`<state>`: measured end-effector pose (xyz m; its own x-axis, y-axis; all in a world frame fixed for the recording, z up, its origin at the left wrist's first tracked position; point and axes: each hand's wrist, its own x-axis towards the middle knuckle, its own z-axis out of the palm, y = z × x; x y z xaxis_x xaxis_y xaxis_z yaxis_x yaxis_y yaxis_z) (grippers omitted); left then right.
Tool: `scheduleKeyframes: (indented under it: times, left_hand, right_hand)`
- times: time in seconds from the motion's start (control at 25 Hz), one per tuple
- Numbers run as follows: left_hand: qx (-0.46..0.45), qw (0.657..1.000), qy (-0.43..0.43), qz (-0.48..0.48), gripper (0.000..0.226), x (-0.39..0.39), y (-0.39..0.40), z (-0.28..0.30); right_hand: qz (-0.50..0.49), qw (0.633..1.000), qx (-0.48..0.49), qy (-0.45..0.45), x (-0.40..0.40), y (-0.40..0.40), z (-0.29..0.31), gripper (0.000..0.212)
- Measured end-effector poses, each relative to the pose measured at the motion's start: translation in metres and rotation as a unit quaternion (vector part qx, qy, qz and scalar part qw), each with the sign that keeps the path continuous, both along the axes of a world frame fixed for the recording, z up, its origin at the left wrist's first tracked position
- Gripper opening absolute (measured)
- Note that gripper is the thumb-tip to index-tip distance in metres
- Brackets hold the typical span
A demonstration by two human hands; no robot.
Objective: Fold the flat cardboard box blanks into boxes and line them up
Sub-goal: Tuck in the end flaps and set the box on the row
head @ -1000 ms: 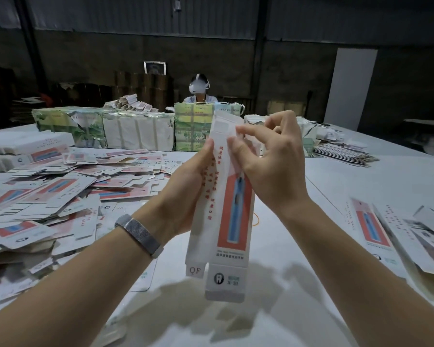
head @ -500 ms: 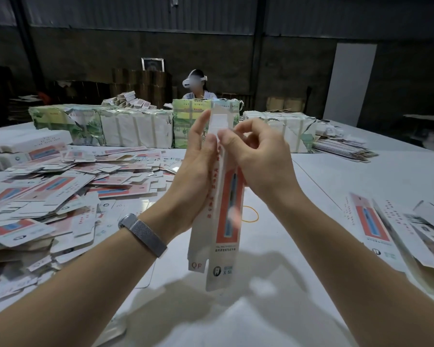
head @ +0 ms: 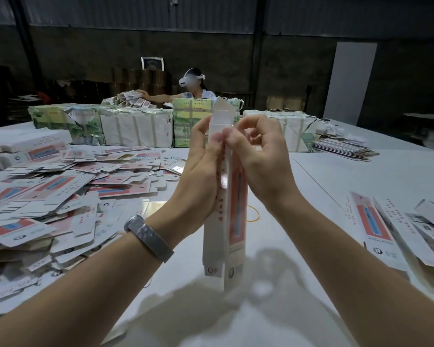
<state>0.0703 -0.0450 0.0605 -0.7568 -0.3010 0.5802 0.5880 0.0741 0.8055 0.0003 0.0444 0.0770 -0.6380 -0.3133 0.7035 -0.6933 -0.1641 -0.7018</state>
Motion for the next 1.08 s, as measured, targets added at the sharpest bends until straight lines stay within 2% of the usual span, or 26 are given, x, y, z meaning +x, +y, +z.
scheduleKeyframes:
  times: [0.12, 0.24, 0.32, 0.4, 0.52, 0.68, 0.8, 0.92, 1.08]
  left_hand:
    - [0.029, 0.999, -0.004, -0.023, 0.027, 0.001, 0.000, 0.001]
    - [0.044, 0.998, -0.019, -0.033, 0.023, 0.006, -0.004, 0.004]
    - [0.052, 0.998, -0.027, -0.027, 0.024, 0.006, -0.005, 0.004]
    - [0.029, 0.999, -0.017, 0.010, 0.025, 0.006, -0.003, 0.002]
    - [-0.031, 0.998, 0.049, 0.035, 0.026, 0.003, 0.000, -0.003]
    - [-0.055, 0.997, 0.031, 0.042, 0.042, 0.000, -0.001, -0.007]
    - [-0.030, 0.999, 0.011, 0.009, 0.032, -0.002, -0.002, -0.009]
    - [-0.010, 1.000, 0.003, -0.014, 0.027, -0.004, -0.002, -0.009]
    - [-0.009, 1.000, 0.014, 0.000, 0.023, -0.005, -0.001, -0.011]
  right_hand:
    - [0.055, 0.997, -0.022, -0.045, 0.004, -0.002, -0.001, 0.017]
    - [0.108, 0.985, -0.056, -0.125, 0.003, -0.001, -0.003, 0.032]
    - [0.135, 0.977, -0.056, -0.154, 0.003, -0.001, -0.004, 0.030]
    - [0.151, 0.975, -0.059, -0.154, 0.005, -0.001, -0.007, 0.027]
    - [0.183, 0.967, -0.068, -0.166, 0.009, -0.003, -0.007, 0.031]
    - [0.174, 0.964, -0.082, -0.183, 0.011, -0.002, -0.006, 0.020]
    - [0.152, 0.963, -0.088, -0.202, 0.014, -0.002, -0.004, 0.018]
    - [0.119, 0.973, -0.076, -0.184, 0.012, 0.000, -0.004, 0.018]
    - [0.110, 0.978, -0.076, -0.160, 0.012, -0.001, -0.004, 0.013]
